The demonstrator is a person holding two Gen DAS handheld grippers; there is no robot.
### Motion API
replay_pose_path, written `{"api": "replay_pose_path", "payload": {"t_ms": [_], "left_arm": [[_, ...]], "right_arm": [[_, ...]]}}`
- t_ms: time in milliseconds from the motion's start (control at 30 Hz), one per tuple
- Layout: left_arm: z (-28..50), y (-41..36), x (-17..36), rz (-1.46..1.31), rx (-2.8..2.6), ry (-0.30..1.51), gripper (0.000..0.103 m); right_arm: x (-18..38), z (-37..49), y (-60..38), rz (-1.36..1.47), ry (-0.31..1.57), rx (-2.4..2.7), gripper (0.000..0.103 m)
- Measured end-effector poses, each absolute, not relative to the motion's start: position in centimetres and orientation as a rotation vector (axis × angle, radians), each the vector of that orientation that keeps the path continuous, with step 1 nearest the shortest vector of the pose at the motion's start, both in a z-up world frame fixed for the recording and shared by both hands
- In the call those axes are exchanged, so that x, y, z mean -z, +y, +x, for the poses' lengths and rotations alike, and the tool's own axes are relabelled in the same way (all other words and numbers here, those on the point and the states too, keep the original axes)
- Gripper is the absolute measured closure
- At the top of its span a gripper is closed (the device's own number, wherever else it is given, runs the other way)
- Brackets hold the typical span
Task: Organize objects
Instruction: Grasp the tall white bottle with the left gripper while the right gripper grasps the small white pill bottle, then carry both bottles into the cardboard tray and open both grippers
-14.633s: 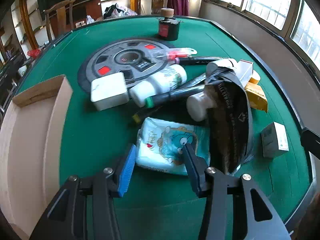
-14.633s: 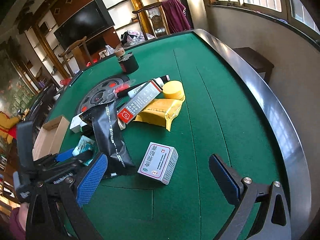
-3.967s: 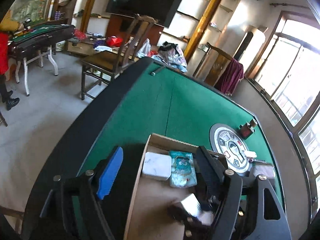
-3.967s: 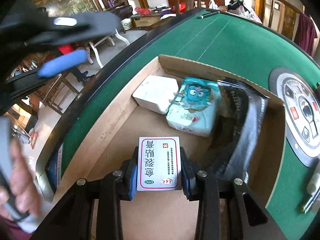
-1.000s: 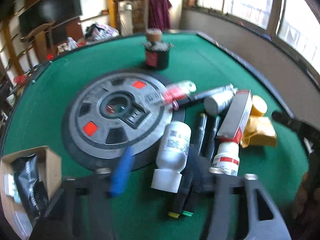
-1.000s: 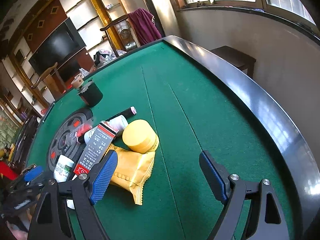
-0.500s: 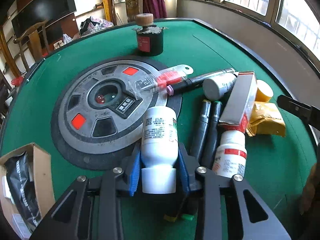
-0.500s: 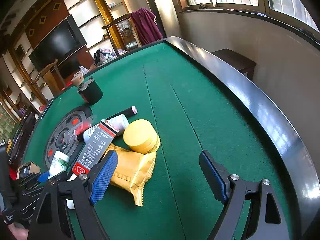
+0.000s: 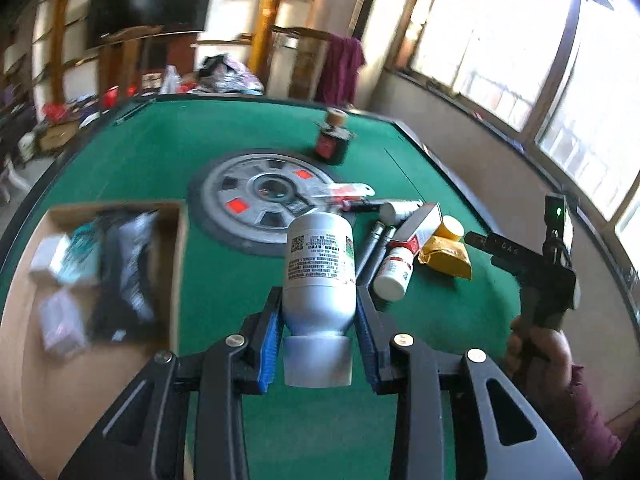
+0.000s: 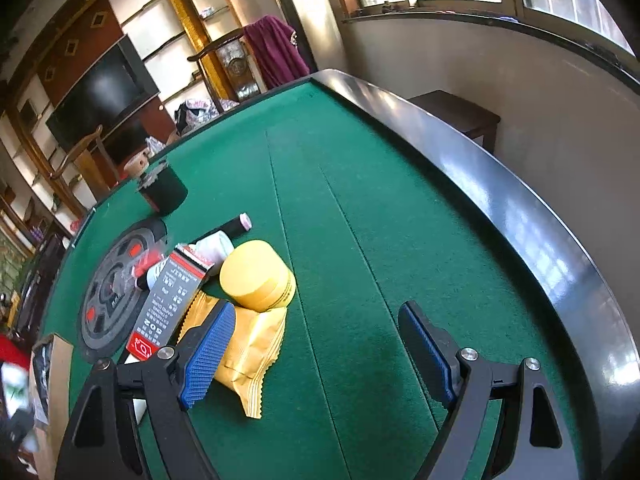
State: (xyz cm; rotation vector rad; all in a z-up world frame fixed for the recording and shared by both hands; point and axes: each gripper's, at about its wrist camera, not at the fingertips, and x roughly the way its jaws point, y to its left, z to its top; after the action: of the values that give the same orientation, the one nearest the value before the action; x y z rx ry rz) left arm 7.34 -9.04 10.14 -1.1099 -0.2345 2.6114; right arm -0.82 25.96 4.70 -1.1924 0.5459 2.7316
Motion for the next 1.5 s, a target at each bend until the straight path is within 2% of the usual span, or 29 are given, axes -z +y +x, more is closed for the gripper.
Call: {"api": "replay_pose_path", "payload": {"t_ms": [100, 200, 367, 467, 600, 700, 767, 833, 967, 1133, 1400, 1500], "left_arm": [[8.1, -10.8, -9.4, -1.152, -2.611, -0.302, 0.070], [8.6, -11.9, -9.0, -1.153, -2.627, -0.299, 0.070], [10.5, -14.3, -9.2, -1.102, -2.633, -0.367, 0.070], [11.7, -15.9, -9.3, -1.086, -2.631, -0.415, 0.070], [12.6, -17.8, -9.0, -1.087, -2.605, -0.501, 0.070], [13.2, -18.7, -8.9, -1.068, -2.631, -0.497, 0.070], [13.4, -19.4, -8.7, -1.061, -2.639, -0.507, 0.070], [13.6, -19.8, -8.4, -1.062, -2.632, -0.520, 0.070], [13.9, -20.3, -7.8, -1.070, -2.642, -0.508, 0.070], [13.9, -20.7, -7.1, -1.131, -2.633, -0.518, 0.070], [15.3, -21.9, -7.8, -1.132, -2.699, -0.554, 0.070], [15.6, -22.2, -8.2, -1.135, -2.730, -0.530, 0.070]], "right_arm": [[-5.6, -0.4, 25.6, -1.142, 0.512, -2.733, 0.016], [-7.1, 0.0, 24.4, -1.169, 0.583, -2.787, 0.016], [-7.9, -1.0, 19.8, -1.479, 0.700, -2.887, 0.016], [-6.6, -1.0, 16.5, -1.627, 0.644, -2.837, 0.016], [-4.4, -1.5, 14.2, -1.674, 0.617, -2.735, 0.017], [-3.8, -2.1, 13.2, -1.680, 0.610, -2.686, 0.025], [-4.1, -2.4, 12.7, -1.649, 0.556, -2.681, 0.038], [-4.1, -2.7, 11.9, -1.629, 0.501, -2.670, 0.058], [-3.8, -2.9, 10.5, -1.598, 0.373, -2.669, 0.061], [-3.7, -3.5, 10.5, -1.597, 0.299, -2.654, 0.063], [-3.9, -1.5, 12.1, -1.595, 0.464, -2.717, 0.066], [-3.8, 0.1, 13.5, -1.615, 0.623, -2.747, 0.066]]}}
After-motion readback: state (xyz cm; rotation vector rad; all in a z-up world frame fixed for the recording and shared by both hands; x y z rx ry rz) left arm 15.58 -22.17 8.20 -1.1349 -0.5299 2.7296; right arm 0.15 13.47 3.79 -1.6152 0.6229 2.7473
